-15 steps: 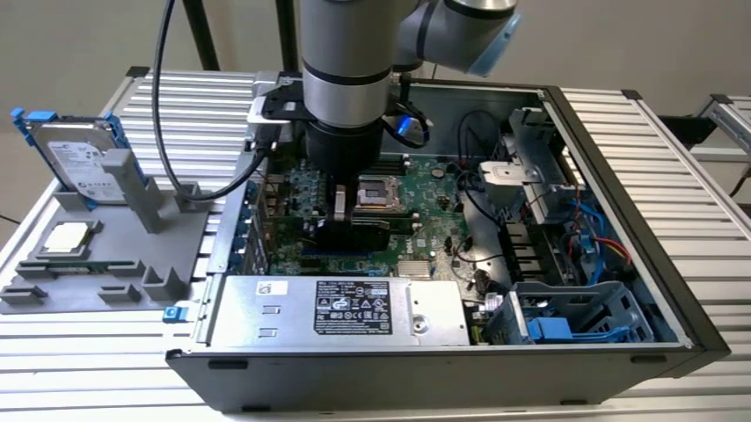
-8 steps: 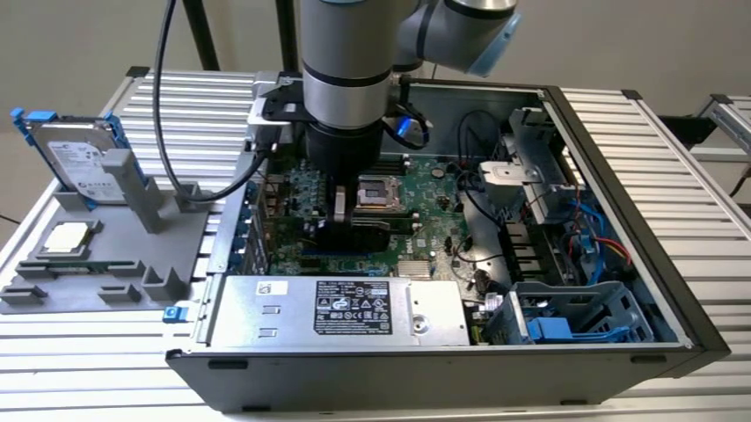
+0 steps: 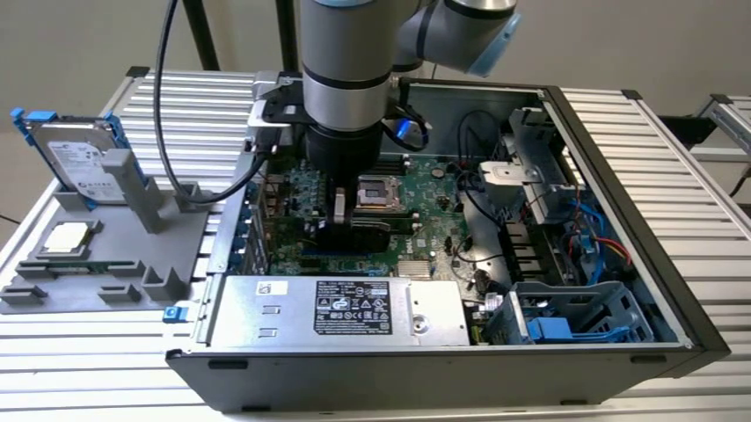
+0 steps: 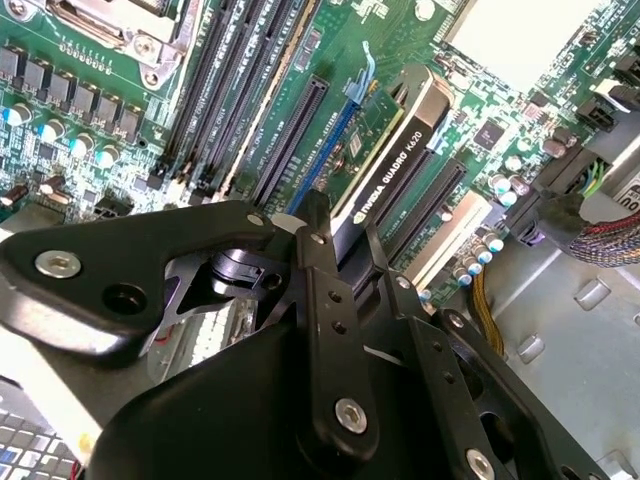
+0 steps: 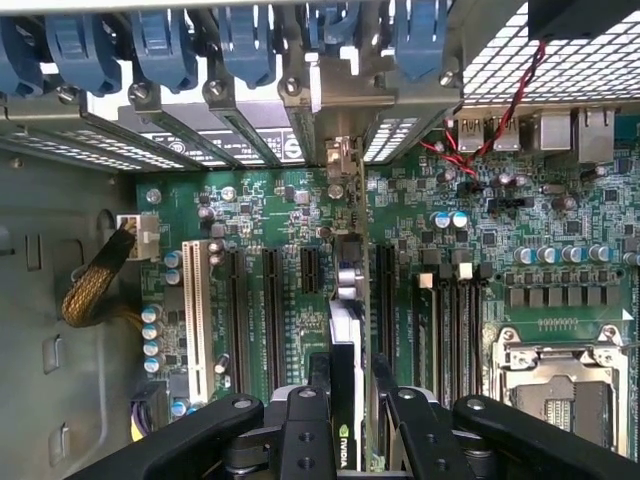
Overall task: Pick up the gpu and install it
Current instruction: 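Press down on the gpu until it lock into place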
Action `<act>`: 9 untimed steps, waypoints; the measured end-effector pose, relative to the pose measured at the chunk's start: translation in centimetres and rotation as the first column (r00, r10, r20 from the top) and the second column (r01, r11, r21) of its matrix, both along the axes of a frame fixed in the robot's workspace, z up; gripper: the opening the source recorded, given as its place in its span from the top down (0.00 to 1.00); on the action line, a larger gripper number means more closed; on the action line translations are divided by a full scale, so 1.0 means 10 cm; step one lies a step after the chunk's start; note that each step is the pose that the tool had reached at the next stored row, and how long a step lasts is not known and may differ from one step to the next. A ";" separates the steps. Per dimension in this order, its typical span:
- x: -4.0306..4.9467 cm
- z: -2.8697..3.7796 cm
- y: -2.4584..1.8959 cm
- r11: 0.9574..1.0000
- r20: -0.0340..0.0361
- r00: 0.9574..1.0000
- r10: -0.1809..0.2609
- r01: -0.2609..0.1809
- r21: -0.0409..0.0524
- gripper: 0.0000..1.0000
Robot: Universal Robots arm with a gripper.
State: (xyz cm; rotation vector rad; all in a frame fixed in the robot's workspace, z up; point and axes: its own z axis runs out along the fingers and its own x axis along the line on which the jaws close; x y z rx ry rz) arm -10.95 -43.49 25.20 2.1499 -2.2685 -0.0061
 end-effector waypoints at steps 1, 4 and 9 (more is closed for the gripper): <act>0.001 -0.001 -0.002 1.000 -0.001 1.000 0.000 0.000 0.000 1.00; 0.002 -0.005 -0.030 1.000 -0.006 1.000 0.000 0.000 0.005 1.00; 0.002 -0.004 -0.046 1.000 -0.016 1.000 0.000 0.000 0.009 1.00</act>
